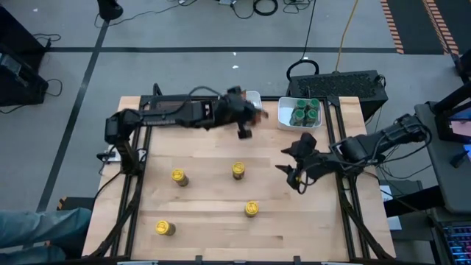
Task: Sort spices by type
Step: Put the orange seasoning bag into the left white bin
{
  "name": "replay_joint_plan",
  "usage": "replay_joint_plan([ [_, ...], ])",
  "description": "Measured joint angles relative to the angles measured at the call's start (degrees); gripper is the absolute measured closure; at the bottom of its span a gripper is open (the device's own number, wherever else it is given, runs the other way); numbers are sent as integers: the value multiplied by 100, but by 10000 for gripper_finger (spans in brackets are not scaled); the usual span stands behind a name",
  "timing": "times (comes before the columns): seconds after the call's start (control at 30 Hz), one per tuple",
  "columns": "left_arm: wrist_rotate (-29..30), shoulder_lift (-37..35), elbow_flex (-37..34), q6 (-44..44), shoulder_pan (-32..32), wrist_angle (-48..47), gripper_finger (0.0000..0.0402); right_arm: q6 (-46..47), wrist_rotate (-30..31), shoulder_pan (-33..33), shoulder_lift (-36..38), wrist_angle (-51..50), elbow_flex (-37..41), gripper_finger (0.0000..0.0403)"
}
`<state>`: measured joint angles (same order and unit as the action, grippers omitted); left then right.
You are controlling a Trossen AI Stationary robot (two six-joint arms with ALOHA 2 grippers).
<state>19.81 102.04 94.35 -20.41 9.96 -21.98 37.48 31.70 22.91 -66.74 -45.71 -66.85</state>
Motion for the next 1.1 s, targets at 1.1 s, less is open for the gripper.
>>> replay_joint_plan([
  [1.1,-1023,1219,0,-95,1716,403,398,-684,-762,-2139,0,822,0,140],
])
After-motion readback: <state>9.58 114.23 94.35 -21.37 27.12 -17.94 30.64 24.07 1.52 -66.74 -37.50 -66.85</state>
